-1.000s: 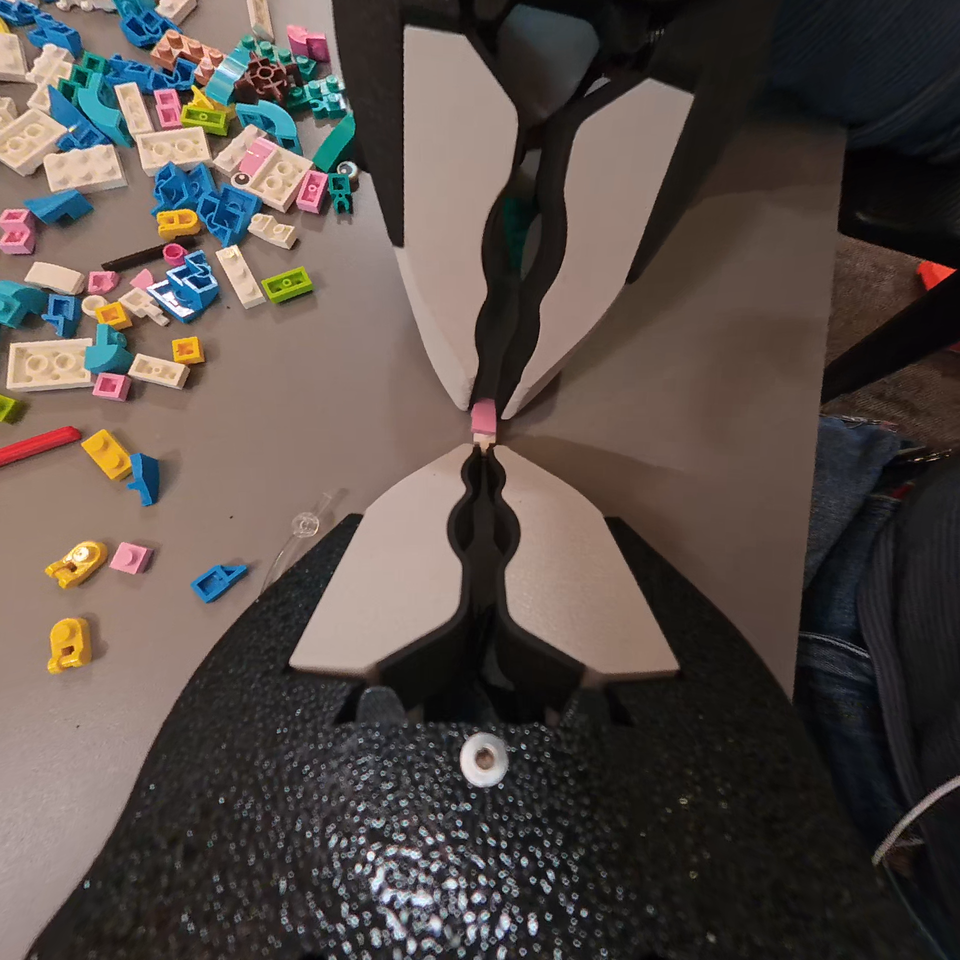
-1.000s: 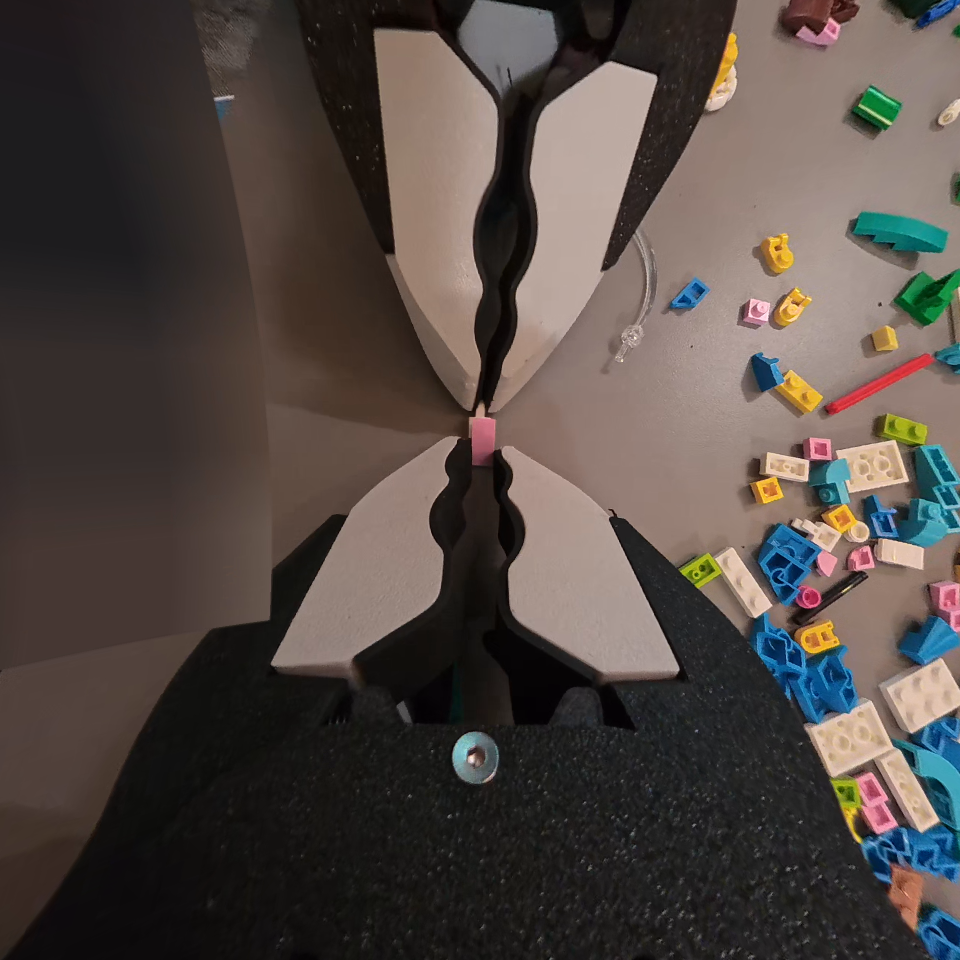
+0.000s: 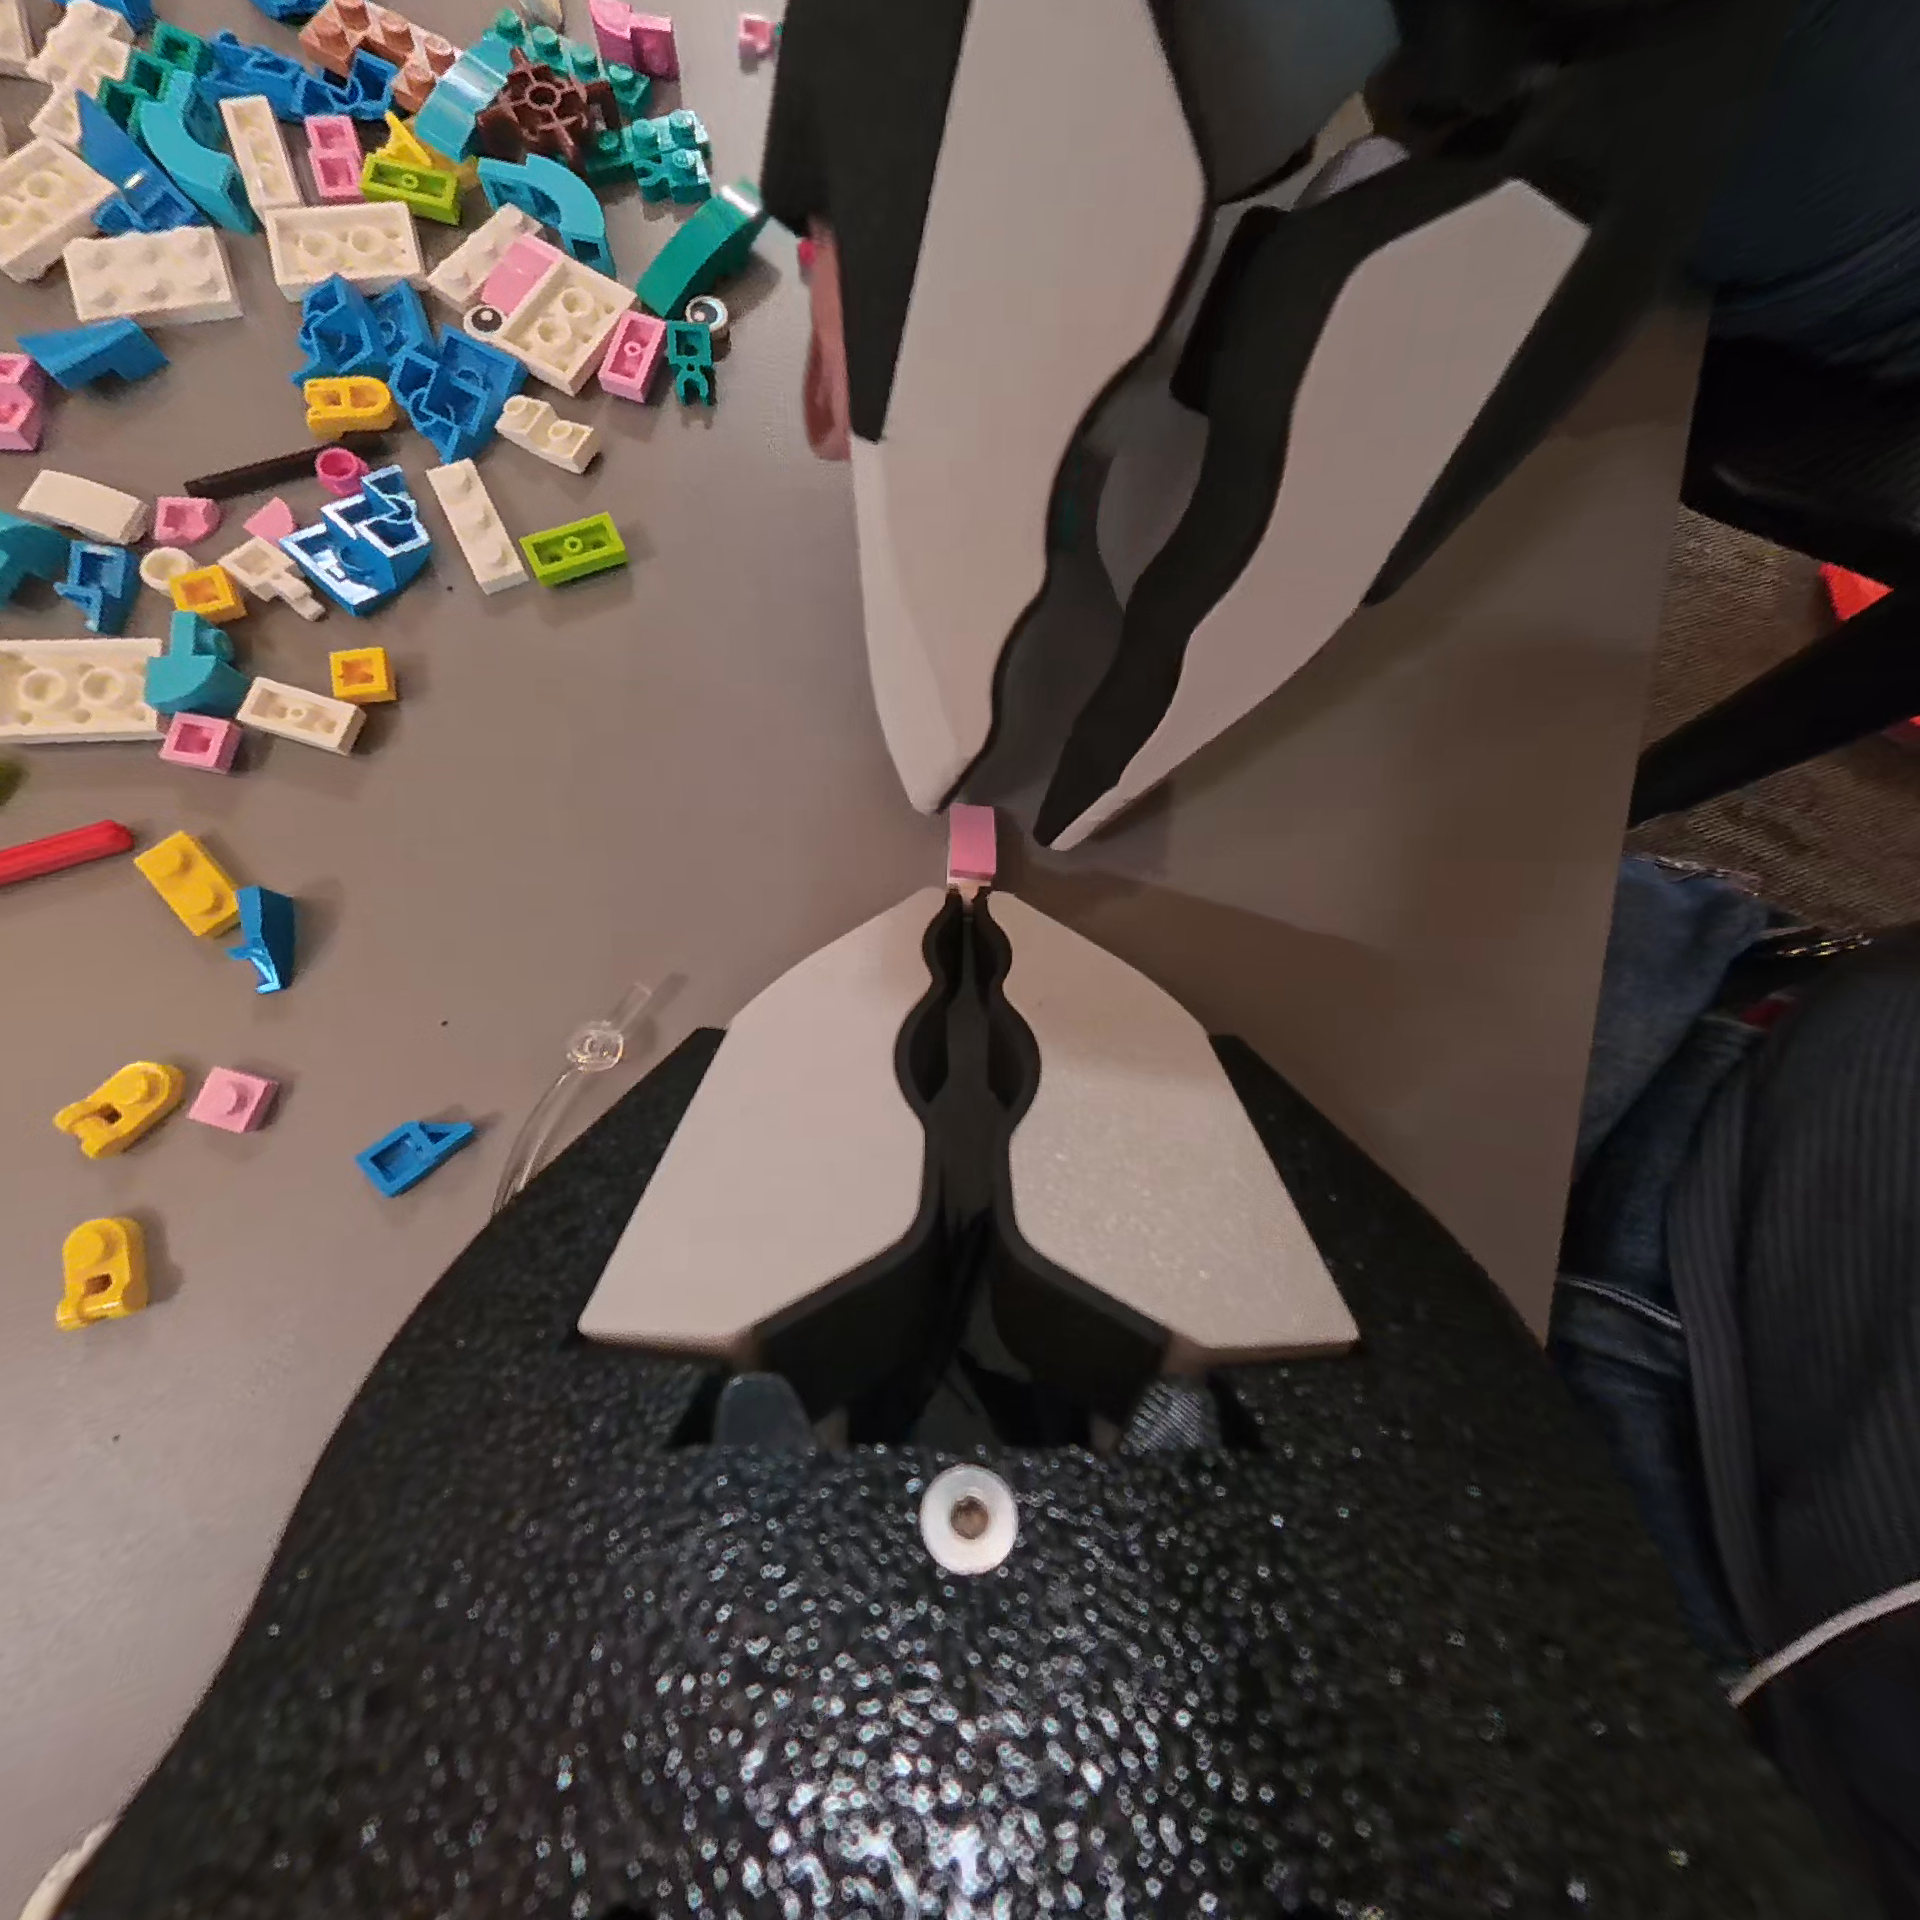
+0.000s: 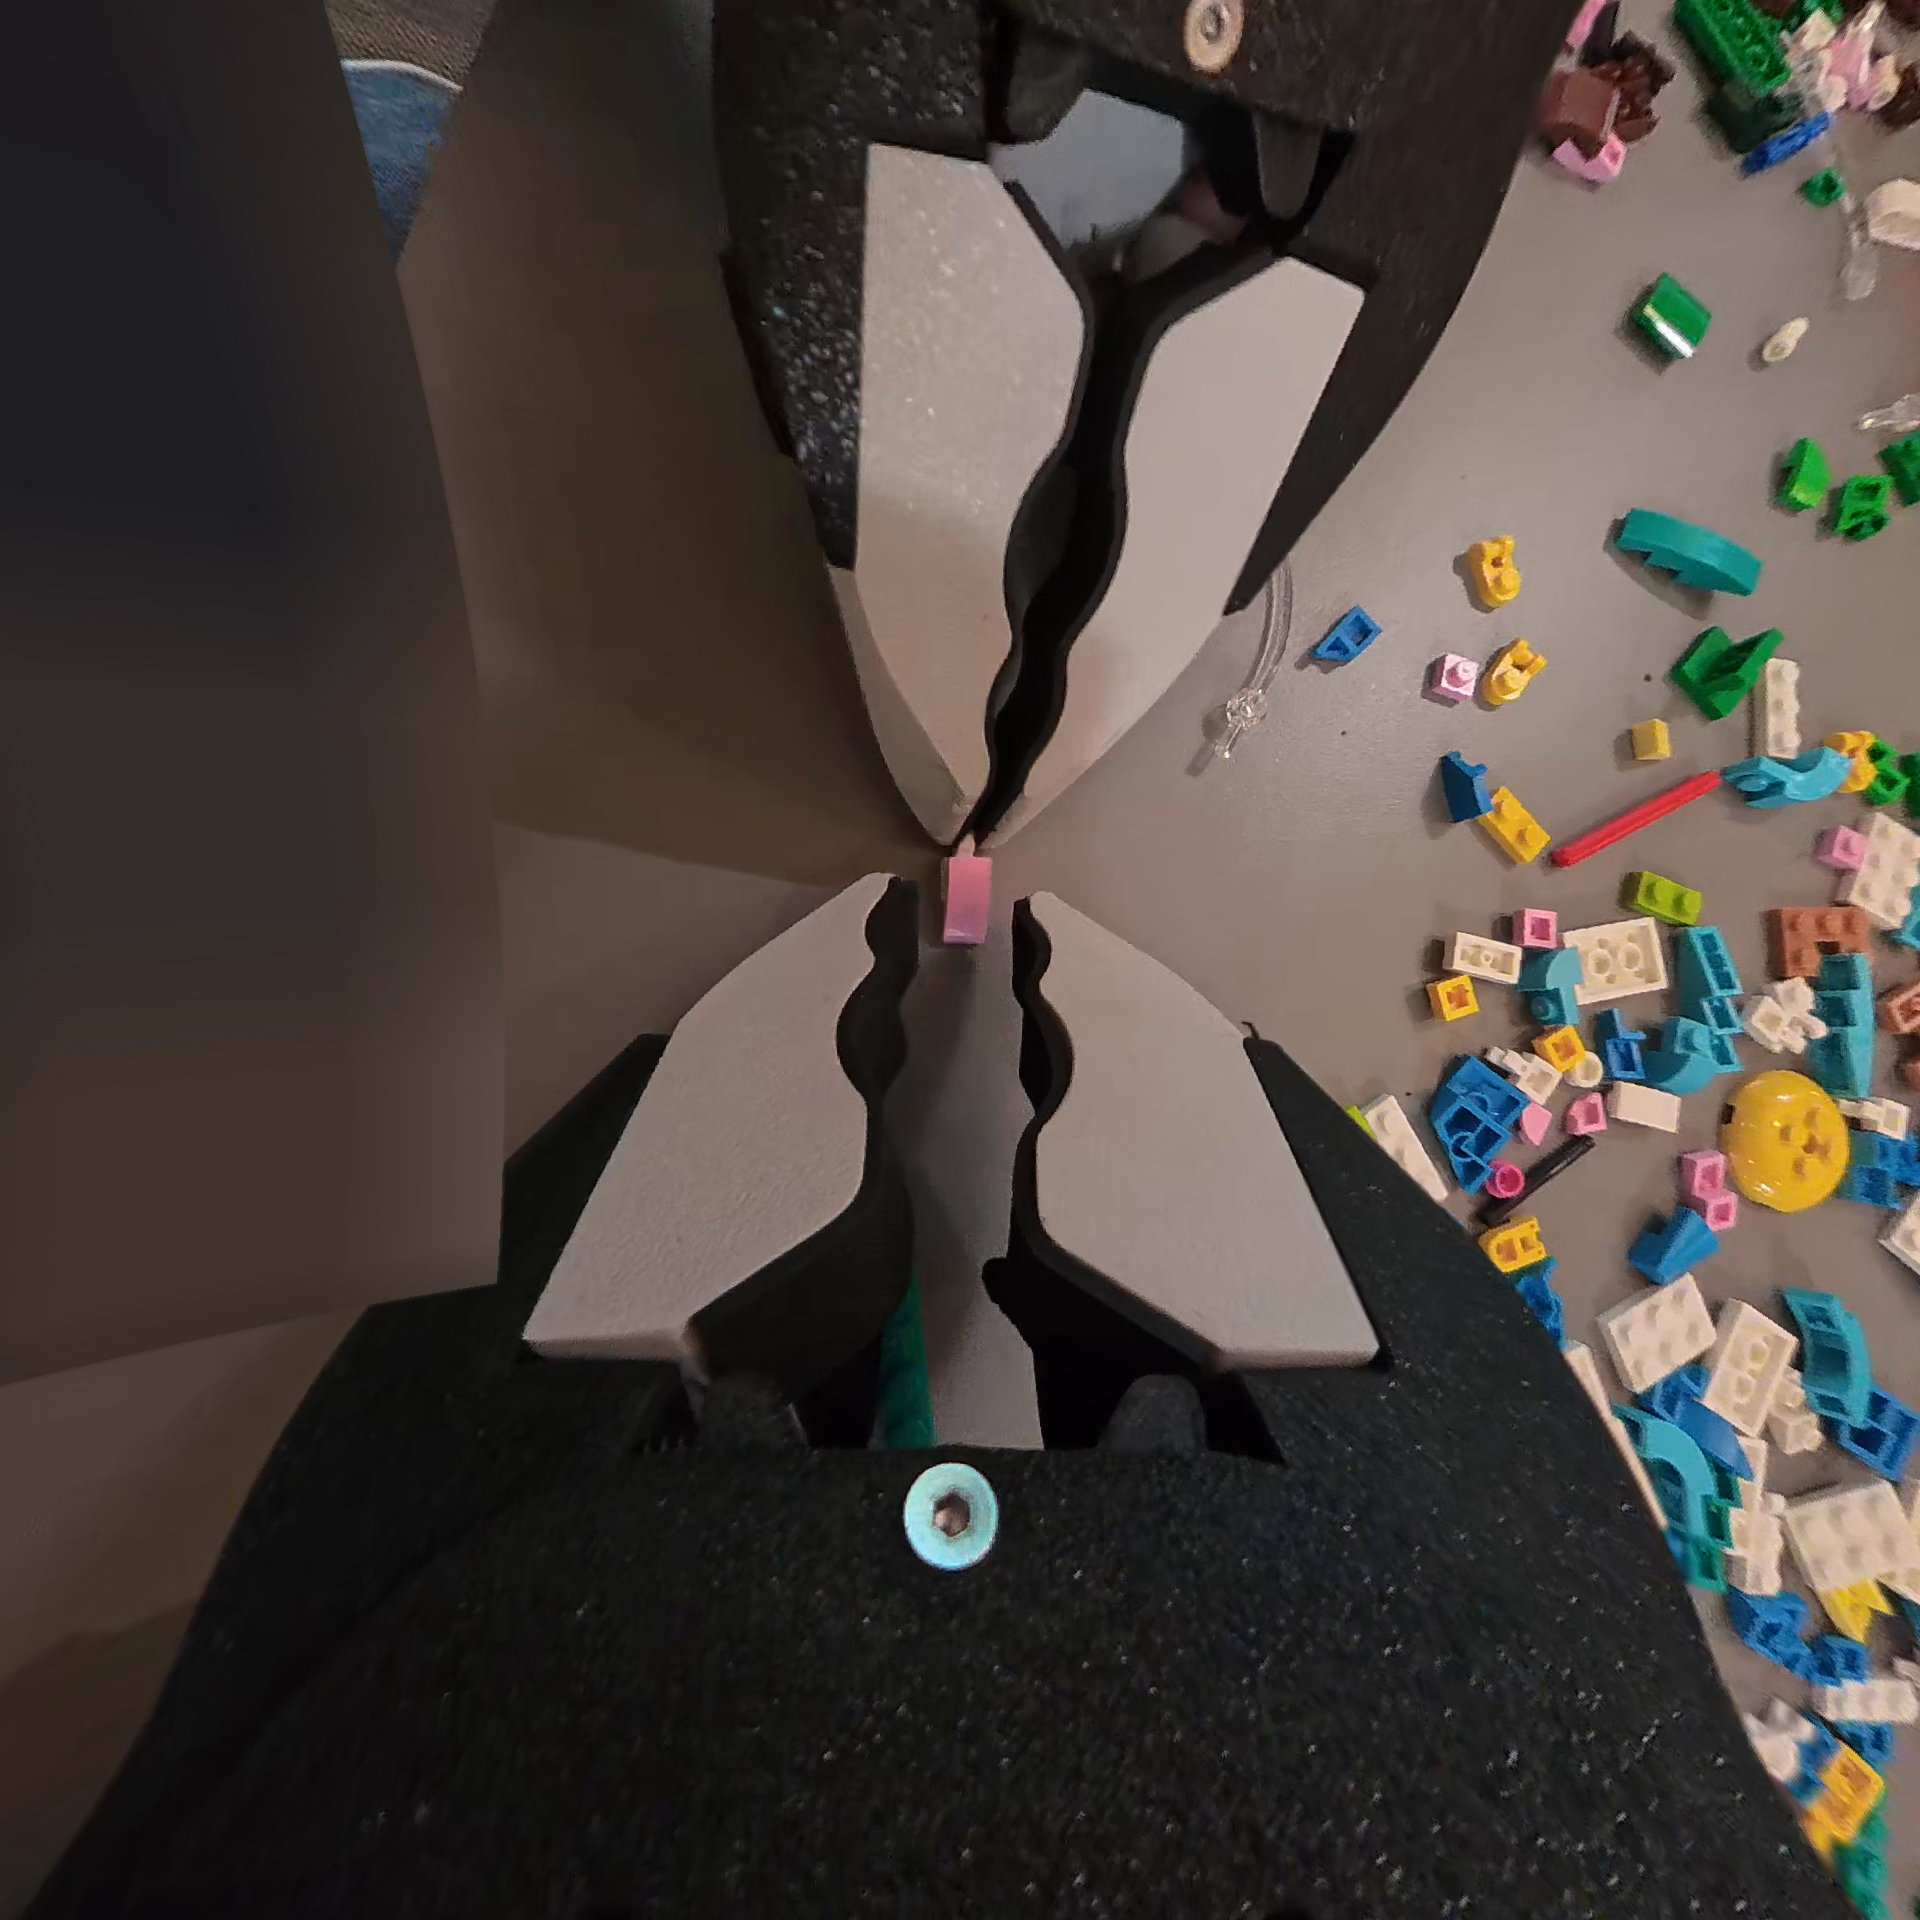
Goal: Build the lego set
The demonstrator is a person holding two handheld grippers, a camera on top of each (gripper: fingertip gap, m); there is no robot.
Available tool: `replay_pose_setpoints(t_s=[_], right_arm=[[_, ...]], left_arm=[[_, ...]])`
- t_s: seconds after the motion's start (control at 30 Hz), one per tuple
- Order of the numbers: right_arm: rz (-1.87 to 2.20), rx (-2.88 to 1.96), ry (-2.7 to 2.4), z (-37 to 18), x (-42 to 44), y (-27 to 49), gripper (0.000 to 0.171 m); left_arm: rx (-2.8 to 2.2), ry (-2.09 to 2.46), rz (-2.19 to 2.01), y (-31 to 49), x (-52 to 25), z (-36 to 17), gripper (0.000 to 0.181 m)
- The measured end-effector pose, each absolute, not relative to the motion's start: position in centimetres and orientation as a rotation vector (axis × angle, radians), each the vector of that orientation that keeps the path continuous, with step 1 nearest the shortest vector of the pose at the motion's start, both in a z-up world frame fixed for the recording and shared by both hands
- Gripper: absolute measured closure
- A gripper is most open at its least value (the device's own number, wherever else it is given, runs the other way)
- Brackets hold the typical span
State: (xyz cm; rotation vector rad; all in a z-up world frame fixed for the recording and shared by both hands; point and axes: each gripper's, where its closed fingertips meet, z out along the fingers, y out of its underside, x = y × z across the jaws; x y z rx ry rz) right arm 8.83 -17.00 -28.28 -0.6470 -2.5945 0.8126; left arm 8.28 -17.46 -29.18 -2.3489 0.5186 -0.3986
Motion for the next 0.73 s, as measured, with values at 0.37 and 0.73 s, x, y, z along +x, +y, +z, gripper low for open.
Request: replay_pose_setpoints(t_s=[0.37, 0.73], right_arm=[[0.781, -0.624, -2.558, -28.46, 8.82, -17.22, 0.151], [0.701, -0.595, -2.489, -28.53, 8.95, -16.94, 0.148]], left_arm=[[-2.333, 0.492, -0.421, -17.43, 8.29, -29.15, 0.18], [-2.306, 0.455, -0.432, -17.2, 8.21, -29.12, 0.18]])
